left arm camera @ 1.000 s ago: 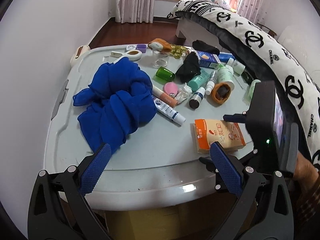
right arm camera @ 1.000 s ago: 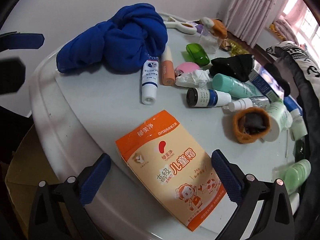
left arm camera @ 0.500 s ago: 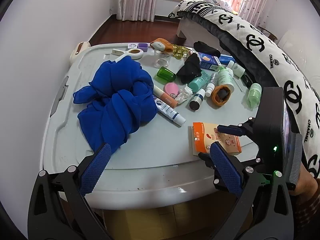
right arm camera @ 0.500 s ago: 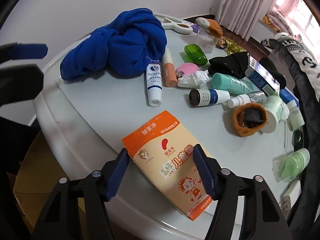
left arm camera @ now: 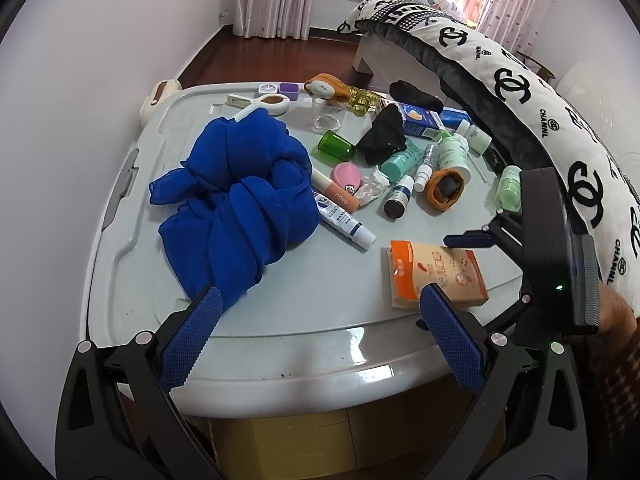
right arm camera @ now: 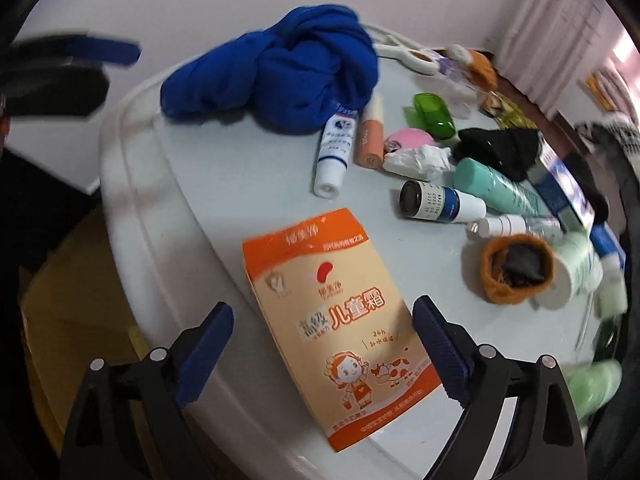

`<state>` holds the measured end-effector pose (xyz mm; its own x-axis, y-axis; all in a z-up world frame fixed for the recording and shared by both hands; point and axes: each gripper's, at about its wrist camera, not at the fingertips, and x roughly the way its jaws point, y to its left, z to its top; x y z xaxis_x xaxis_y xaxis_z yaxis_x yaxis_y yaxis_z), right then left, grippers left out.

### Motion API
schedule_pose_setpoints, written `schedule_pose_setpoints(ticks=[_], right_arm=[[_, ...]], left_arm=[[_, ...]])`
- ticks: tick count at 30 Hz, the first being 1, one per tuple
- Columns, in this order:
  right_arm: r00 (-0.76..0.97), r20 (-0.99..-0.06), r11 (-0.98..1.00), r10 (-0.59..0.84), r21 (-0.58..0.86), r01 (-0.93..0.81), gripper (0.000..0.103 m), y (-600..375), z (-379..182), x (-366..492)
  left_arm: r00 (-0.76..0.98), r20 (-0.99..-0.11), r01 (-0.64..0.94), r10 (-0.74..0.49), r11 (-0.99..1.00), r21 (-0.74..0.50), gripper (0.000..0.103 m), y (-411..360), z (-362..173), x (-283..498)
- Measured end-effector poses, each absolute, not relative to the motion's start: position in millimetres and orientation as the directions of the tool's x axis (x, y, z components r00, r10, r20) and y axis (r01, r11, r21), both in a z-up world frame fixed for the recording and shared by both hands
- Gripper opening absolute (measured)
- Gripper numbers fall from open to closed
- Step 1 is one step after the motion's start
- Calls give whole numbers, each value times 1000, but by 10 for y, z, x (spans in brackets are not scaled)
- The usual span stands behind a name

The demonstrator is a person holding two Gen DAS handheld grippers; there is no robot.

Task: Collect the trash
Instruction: 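Grasp the orange-white sachet packet with the right gripper and lift it, then grasp the blue scarf with the left gripper while the right gripper carries the packet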

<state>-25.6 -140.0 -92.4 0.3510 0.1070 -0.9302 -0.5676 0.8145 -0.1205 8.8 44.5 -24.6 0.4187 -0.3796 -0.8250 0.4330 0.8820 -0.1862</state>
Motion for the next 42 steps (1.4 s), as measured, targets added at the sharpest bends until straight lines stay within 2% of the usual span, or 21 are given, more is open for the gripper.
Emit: schedule_pose_setpoints(ticks=[3,6,8,10,14,20,27,34,42], right_arm=[[309,-933,843,184,-12,-538,92,-1577,-987,-184],[315,-931,878,182,9,-478,90,-1605,-976,-190],[302,-939,912,166,29,-410,83,-1594,-939,-180],[288,-951,944,111,10,-330,79,-1544,-913,-209],[282,-959,984,35,-17,-179,77,-1481,-884,-331],[386,-922,997,27,-4,-78,77,-1471,-650,-657],[499,-866,999,35,44,5,77,-1595,-304,-713],[566,-824,997,32,67,40,77,-1782,-78,-787],[601,-797,996,63,89,14,77,-1795,23,-780]], left_arm=[[418,-826,429,-379,884,-188,97,463,-251,108],[417,-828,423,-375,886,-188,97,474,-255,128],[411,-830,424,-378,885,-193,97,470,-252,134],[409,-829,424,-382,884,-198,97,467,-244,133],[408,-826,425,-390,881,-206,97,471,-230,117],[417,-824,415,-384,887,-204,97,505,-216,109],[419,-834,405,-359,896,-183,97,527,-269,125],[552,-800,303,-236,950,-72,97,863,-205,363],[487,-858,339,-163,941,13,97,529,-611,901]])
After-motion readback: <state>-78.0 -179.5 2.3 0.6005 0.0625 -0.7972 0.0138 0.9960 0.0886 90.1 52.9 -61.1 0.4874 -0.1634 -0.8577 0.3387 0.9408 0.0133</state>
